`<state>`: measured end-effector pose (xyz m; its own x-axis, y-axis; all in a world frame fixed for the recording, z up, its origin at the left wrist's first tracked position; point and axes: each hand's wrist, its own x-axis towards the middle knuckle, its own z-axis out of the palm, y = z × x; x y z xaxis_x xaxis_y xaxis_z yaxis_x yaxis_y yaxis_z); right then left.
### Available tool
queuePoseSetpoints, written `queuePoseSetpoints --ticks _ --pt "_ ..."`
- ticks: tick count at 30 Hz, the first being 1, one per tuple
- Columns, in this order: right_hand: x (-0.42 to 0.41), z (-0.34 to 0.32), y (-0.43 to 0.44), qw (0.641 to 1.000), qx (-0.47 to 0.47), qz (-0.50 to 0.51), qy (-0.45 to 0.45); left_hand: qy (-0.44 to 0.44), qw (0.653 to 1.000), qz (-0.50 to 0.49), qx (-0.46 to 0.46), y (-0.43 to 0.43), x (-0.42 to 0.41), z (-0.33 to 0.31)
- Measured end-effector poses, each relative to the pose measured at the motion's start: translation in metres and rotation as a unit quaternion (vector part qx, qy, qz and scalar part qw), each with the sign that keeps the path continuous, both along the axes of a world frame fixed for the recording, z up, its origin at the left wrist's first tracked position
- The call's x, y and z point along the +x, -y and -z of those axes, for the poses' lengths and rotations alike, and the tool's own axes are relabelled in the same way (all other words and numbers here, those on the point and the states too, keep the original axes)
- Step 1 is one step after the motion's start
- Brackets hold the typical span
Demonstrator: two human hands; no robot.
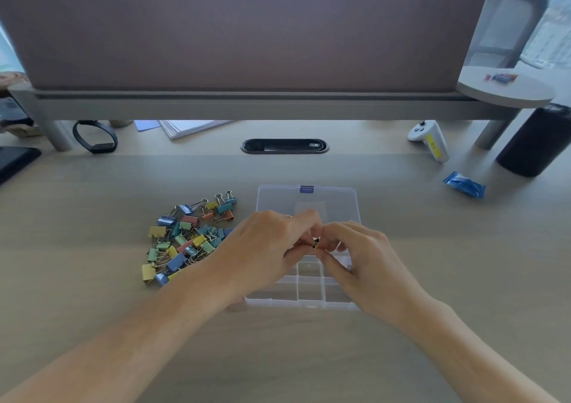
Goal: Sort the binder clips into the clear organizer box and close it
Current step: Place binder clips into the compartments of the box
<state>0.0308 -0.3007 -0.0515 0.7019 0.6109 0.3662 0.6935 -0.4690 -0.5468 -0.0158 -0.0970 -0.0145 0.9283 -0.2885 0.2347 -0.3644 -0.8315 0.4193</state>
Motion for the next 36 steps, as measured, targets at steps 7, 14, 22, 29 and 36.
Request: queuePoseSetpoints --ticks 7,14,22,29,36 --pt "0.0016 -0.0011 -0.0019 1.0 0.011 0.006 -0.004 -0.016 0.999 -0.01 -0.033 -0.0017 -0.0005 -0.0001" --pt "-0.0021 -0.0017 -0.0022 0.994 0.065 0.054 -0.064 -0.031 0.999 -0.02 -0.033 -0.0044 0.0 -0.0028" --pt "-0.0039 0.002 -0.0045 0.998 0.045 0.051 -0.016 -0.051 0.997 -0.018 -0.046 -0.0063 0.0002 -0.0021" --pt "-0.0019 0.0042 -0.0037 0.998 0.036 0.042 0.009 -0.058 0.998 -0.006 -0.036 -0.0052 -0.0004 -0.0025" --pt "-0.0015 0.0004 -0.0035 0.996 -0.005 0.007 0.083 -0.033 0.999 0.0 -0.006 -0.0038 -0.0017 -0.0029"
